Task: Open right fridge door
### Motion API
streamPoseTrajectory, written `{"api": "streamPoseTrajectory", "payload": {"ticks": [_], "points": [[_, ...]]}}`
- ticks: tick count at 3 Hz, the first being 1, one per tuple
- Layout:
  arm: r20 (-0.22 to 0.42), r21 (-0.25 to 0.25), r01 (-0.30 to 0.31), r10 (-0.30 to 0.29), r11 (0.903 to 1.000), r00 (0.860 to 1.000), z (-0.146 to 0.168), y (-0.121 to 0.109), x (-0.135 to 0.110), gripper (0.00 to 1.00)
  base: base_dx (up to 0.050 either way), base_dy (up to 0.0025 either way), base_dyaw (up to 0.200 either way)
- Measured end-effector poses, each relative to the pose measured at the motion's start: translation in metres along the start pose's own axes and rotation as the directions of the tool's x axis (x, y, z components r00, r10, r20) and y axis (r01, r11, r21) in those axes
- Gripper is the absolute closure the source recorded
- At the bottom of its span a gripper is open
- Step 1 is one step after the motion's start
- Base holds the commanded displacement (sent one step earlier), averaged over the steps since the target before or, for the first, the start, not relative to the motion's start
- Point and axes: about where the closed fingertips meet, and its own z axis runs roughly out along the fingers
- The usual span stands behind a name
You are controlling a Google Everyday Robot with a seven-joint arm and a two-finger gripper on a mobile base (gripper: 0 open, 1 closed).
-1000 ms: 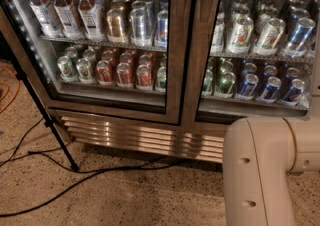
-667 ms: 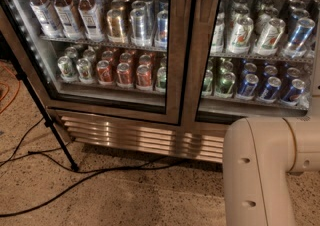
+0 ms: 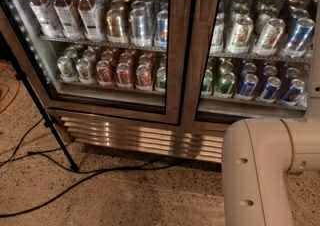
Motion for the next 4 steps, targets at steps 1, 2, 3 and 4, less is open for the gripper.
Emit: {"api": "streamPoseTrajectory", "payload": {"ticks": [1,2,3,4], "points": [[-0.018,0.024,0.007,-0.007,0.9997,1.0,-0.0059,0.0031,-0.0032,0.0,0.0,0.0,0.0],[-0.018,0.024,0.007,-0.007,0.9997,1.0,-0.0047,0.0033,-0.0034,0.19,0.0,0.0,0.0],[-0.018,0.024,0.007,-0.007,0.9997,1.0,-0.0047,0.0033,-0.0034,0.42,0.0,0.0,0.0],[-0.018,0.024,0.007,-0.007,0.9997,1.0,-0.0047,0.0033,-0.0034,0.66,0.0,0.0,0.0]]}}
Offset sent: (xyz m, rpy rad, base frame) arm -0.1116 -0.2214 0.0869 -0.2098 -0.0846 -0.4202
